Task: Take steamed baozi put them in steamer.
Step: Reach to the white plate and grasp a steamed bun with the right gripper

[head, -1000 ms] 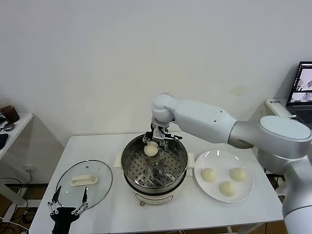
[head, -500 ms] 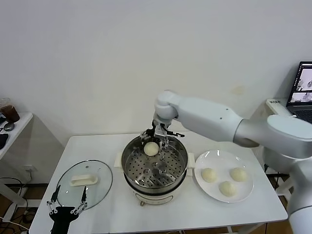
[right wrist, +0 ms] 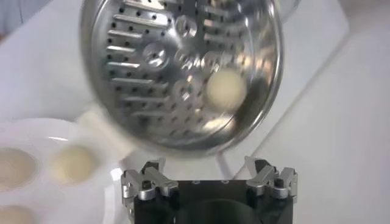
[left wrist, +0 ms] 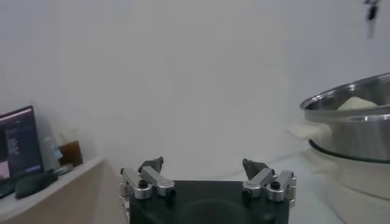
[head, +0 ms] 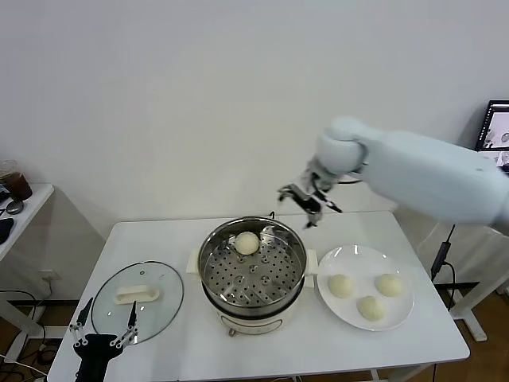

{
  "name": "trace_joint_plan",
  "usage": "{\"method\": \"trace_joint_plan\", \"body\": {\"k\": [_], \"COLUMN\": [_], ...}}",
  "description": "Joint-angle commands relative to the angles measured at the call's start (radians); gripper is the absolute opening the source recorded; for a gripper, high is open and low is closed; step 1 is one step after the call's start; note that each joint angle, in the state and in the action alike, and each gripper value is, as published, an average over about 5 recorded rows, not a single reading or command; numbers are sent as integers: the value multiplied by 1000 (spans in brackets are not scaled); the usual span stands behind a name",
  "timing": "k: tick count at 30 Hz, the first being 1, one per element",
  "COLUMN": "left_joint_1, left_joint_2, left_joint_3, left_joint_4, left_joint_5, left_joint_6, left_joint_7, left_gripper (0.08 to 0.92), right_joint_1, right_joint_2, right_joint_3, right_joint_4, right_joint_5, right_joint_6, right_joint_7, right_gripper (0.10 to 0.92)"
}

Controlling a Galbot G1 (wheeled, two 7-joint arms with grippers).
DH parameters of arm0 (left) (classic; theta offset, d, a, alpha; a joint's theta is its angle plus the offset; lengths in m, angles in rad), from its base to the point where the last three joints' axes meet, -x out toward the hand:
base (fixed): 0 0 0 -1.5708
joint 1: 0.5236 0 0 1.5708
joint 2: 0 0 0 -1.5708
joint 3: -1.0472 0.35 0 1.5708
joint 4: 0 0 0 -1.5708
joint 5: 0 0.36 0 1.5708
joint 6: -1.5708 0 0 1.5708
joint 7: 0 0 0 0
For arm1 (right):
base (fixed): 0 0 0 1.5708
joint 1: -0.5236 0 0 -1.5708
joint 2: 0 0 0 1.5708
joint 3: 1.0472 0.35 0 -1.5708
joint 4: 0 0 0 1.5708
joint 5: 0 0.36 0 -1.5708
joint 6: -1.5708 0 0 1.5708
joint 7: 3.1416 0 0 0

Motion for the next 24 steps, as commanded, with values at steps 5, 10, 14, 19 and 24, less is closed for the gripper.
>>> {"method": "trace_joint_plan", "body": {"k": [5, 10, 14, 19, 24], "left_joint_1": [12, 12, 13, 16, 16], "left_joint_2": [-6, -15, -22, -30, -34], "left_joint_3": [-1, 4, 4, 1, -6], "left_joint_4": [-18, -21, -23, -19, -12], "left_joint_5": [36, 53, 58, 62, 61], "left_joint_6": [-11, -12, -12, -12, -12], "left_joint_7": [-1, -1, -1, -1, -1], "left_gripper": [823, 823, 823, 823, 823], "right_joint_1": [-282, -447, -528, -593, -614], "right_joint_2": [-296, -273, -202, -94, -12], "right_joint_3": [132, 261, 314, 344, 349], "right_joint_4": [92, 38, -31, -119, -180], "right_joint_5": [-67, -124, -158, -207, -225], "right_joint_6": [-132, -113, -108, -95, -86], "right_joint_7": [18, 24, 36, 44, 44], "right_gripper": [823, 823, 823, 823, 823]}}
